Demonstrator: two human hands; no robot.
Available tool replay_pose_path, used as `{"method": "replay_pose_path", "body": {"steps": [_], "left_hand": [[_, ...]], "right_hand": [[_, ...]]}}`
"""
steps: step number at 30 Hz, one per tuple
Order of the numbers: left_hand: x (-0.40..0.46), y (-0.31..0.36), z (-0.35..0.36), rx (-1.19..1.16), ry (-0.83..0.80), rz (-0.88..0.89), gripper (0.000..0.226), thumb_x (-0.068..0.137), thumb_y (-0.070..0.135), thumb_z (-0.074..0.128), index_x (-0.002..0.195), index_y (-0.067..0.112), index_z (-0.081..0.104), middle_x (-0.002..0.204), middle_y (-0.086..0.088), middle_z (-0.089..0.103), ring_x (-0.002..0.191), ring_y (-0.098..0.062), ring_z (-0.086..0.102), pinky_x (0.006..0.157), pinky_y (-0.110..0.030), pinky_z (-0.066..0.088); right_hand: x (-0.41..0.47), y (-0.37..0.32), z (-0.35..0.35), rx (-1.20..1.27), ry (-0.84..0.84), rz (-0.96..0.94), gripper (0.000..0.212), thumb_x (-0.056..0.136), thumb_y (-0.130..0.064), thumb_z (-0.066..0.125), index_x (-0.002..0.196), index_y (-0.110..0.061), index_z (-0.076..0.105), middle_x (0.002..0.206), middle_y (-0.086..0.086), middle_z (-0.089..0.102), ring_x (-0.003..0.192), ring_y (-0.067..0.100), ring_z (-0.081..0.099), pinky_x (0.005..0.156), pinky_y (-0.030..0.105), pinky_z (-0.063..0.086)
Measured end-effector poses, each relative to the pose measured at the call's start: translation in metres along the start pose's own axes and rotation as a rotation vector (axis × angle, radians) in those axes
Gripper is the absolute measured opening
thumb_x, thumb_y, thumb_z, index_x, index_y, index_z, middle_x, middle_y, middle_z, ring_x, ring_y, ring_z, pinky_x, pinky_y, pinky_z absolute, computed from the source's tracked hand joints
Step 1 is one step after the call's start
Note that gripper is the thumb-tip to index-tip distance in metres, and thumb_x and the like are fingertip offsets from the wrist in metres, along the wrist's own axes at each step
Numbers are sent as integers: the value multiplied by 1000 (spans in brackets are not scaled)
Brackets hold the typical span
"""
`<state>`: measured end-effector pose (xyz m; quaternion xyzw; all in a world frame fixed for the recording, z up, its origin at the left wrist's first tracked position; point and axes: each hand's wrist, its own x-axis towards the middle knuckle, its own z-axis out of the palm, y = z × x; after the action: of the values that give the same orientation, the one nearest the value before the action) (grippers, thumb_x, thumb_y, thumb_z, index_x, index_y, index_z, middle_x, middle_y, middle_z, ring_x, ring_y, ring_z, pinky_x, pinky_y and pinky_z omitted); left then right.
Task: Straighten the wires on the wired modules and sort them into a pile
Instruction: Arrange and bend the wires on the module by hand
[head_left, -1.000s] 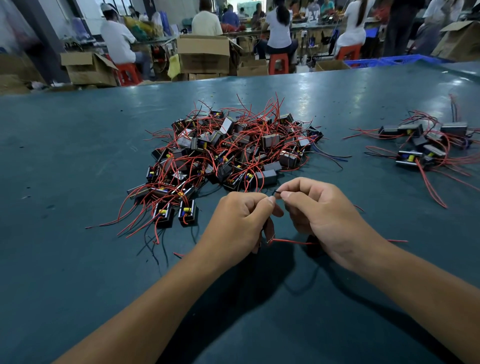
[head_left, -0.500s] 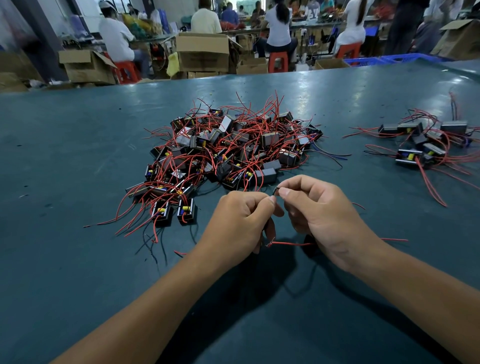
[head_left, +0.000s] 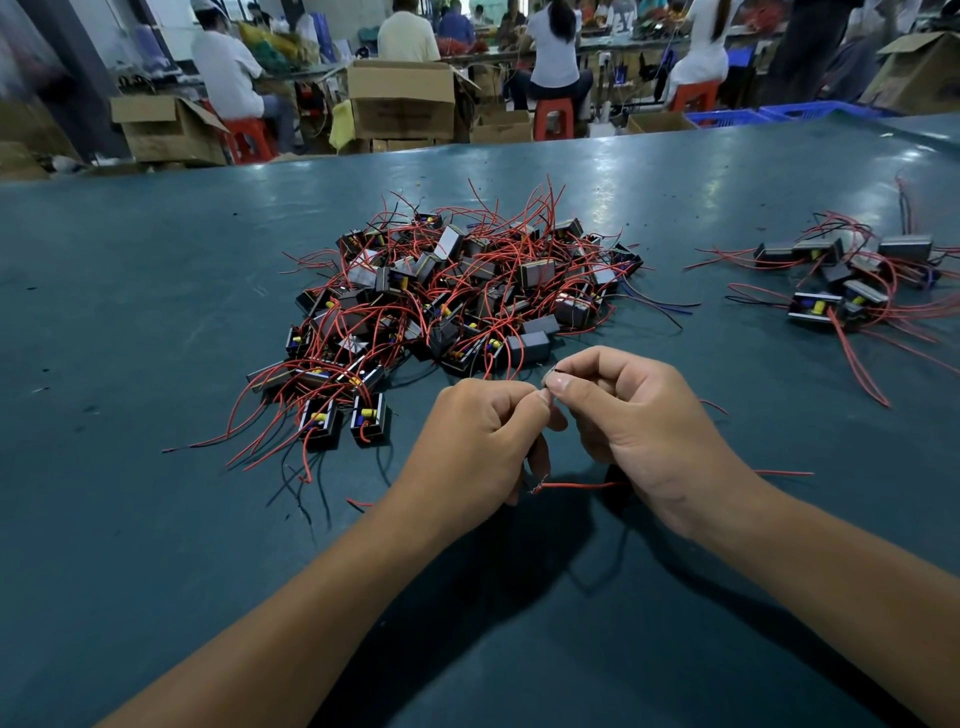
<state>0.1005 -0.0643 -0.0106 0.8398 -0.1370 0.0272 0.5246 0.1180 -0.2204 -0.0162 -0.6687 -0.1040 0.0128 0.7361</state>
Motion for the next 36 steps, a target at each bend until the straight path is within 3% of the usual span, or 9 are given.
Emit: {"method": "replay_pose_path", "body": {"steps": [9,29,33,36], "left_hand": [[0,0,-2,-20,12,-15,35,105,22,47,84,11,73,59,-5,68,36,-13,53,40,-20,41],[-1,4,1,11,16,28,32,102,20,51,79,12,71,61,-2,69,39,-16,58,40,-24,44],[1,6,-11,83,187,143,16,89,27,59,84,19,72,73,7,69,52,-15,61,50,-28,49],[1,12,-23,205,174,295,8,89,26,66,88,20,71,77,15,61,64,-7,53,58,-11,37]], "right_hand": [[-1,-3,1,-46,1,10,20,99,-21,56,85,-10,66,53,-5,45,44,5,33,41,16,28],[-2,-2,0,18,-9,-26,11,93,-7,63,83,-9,65,53,-6,58,42,1,43,40,12,31],[-1,-2,-3,-57,-34,-130,12,93,-3,62,82,-8,64,48,-12,48,42,0,36,43,10,30],[-2,-5,-5,-187,-95,-205,10,93,-7,65,83,-9,66,53,-6,48,48,4,37,47,14,30]]}}
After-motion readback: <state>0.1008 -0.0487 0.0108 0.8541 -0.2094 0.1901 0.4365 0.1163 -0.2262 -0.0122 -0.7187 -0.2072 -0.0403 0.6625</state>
